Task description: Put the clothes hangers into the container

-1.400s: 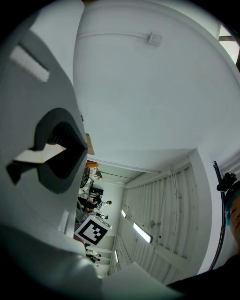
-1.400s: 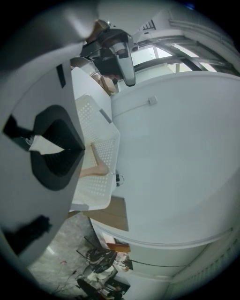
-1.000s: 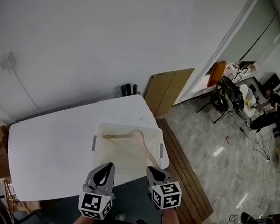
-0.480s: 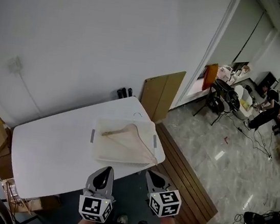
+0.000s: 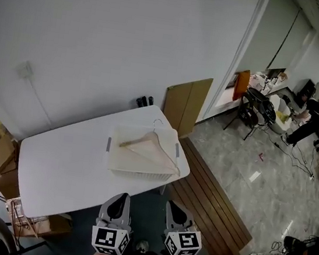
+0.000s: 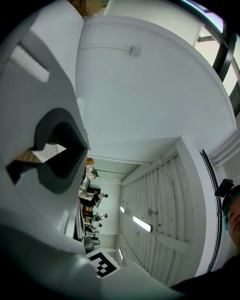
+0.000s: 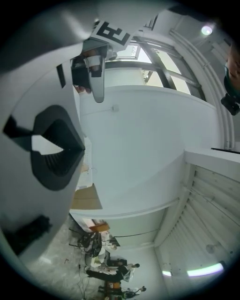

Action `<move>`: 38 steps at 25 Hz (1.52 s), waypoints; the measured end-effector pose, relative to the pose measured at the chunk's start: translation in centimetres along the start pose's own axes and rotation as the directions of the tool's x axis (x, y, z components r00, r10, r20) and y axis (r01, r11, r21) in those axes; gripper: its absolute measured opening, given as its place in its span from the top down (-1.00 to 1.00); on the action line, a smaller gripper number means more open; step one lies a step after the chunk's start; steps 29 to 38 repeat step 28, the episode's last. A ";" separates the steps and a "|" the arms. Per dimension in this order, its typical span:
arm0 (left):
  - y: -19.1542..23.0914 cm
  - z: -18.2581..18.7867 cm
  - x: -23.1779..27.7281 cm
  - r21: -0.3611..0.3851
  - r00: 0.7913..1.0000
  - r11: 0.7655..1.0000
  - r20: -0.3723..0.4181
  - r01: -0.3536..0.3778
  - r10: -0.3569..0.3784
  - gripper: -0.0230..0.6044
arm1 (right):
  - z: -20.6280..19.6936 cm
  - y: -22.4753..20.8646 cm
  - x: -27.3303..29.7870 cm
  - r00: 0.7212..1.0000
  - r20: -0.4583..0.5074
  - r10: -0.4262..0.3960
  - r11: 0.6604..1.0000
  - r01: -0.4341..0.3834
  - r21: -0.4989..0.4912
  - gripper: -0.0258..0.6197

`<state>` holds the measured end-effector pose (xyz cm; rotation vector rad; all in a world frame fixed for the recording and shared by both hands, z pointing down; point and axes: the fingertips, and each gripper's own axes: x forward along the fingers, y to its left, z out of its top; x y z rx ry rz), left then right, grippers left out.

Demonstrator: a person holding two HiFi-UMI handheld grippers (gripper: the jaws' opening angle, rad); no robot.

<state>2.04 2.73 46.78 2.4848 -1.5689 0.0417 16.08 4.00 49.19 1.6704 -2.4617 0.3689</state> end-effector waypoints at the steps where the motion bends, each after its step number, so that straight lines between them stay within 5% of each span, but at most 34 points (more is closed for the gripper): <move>1: -0.2 -0.1 -0.2 0.003 1.000 1.000 0.001 0.001 -0.001 0.90 | -0.2 0.2 -0.3 1.000 0.001 0.001 1.000 -0.001 -0.002 0.88; 38: 0.4 -0.6 -0.4 0.020 1.000 1.000 -0.001 -0.006 0.006 0.90 | 0.6 1.2 -0.1 1.000 0.017 0.018 0.999 -0.018 -0.043 0.88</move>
